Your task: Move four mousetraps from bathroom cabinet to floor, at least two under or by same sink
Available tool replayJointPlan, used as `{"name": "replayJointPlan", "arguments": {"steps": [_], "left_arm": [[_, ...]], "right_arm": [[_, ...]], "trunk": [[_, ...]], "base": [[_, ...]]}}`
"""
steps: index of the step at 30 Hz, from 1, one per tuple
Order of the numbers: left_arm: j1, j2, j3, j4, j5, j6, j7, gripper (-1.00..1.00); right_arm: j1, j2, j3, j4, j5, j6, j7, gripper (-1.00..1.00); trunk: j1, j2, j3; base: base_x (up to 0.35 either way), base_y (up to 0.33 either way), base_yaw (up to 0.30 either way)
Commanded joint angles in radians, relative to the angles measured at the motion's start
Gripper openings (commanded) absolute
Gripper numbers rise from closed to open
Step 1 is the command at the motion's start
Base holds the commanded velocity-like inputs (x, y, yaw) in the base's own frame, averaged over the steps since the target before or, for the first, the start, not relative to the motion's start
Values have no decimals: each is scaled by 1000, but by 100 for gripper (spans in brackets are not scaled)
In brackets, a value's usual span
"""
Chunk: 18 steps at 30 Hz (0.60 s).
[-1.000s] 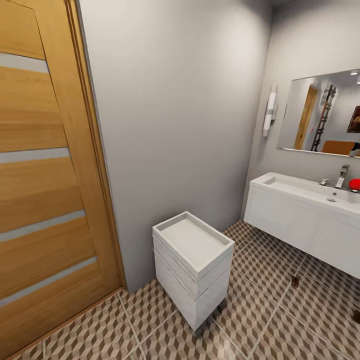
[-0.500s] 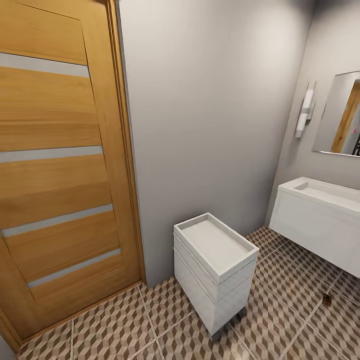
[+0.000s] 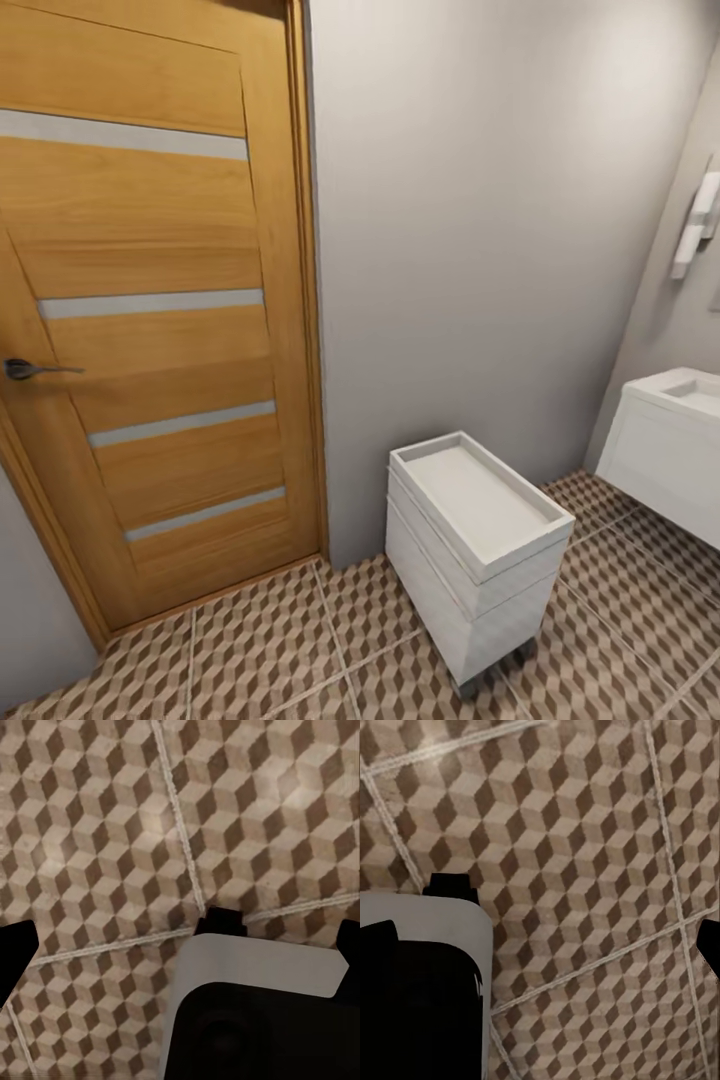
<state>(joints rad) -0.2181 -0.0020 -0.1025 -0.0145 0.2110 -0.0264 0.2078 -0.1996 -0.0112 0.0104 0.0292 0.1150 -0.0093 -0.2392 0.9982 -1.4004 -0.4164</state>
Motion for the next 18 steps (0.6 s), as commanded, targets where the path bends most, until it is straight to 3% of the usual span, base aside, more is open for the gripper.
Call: {"name": "replayJointPlan", "arguments": {"steps": [1,18], "left_arm": [[-1,0,-8,1,10,-3,2,100],[0,0,-9,1,10,-3,2,100]], "right_arm": [[-1,0,1,3,10,-1,-4,100],[-1,-4,2,3,15,-4,-3,100]], "trunk": [[0,-1,-1],[0,-1,-1]], "base": [[0,0,300],[0,0,300]]}}
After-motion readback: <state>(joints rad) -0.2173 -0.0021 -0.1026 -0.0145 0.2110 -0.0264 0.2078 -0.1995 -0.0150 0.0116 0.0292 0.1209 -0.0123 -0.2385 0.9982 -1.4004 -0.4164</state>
